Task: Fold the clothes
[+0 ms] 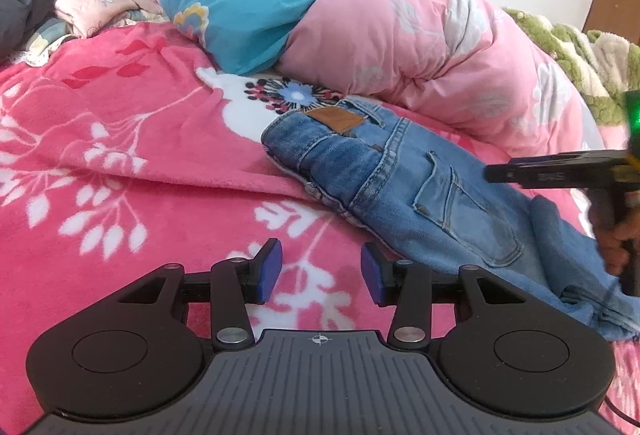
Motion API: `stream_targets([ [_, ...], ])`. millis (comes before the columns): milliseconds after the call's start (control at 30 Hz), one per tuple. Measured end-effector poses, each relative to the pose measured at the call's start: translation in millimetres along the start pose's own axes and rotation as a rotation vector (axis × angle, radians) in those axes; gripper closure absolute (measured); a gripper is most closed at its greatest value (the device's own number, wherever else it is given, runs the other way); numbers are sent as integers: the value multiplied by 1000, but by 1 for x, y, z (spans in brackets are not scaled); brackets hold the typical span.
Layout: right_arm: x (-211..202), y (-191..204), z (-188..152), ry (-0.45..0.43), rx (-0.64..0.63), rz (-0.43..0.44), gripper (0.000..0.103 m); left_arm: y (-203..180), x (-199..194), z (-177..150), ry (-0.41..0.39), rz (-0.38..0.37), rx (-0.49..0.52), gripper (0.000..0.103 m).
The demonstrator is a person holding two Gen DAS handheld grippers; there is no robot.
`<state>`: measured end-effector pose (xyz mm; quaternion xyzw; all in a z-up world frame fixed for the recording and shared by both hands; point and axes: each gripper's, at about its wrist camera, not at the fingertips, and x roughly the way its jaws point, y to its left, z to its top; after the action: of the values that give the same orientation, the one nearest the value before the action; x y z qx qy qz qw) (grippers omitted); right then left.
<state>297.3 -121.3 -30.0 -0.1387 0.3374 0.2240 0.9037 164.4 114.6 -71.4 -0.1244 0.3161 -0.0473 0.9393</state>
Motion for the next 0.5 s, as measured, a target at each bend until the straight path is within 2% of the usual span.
stream_targets([
  [67, 18, -9, -2, 26, 38, -21, 45, -3, 0, 1, 0, 2, 12, 59],
  [167, 32, -19, -10, 44, 113, 3, 47, -6, 1, 1, 1, -3, 24, 59],
  [200, 30, -20, -12, 33, 120, 16, 60, -6, 1, 1, 1, -3, 26, 59],
  [233, 26, -19, -14, 22, 113, 22, 80, -6, 1, 1, 3, -3, 26, 59],
  [267, 20, -17, -15, 11, 97, 18, 87, -6, 1, 1, 4, -3, 27, 59],
  [400, -6, -8, -16, -34, 42, 4, 97, -6, -2, 0, -3, -7, 25, 58],
  [500, -29, 2, -15, -72, 13, -7, 97, -9, -9, -1, -28, 2, 44, 55],
])
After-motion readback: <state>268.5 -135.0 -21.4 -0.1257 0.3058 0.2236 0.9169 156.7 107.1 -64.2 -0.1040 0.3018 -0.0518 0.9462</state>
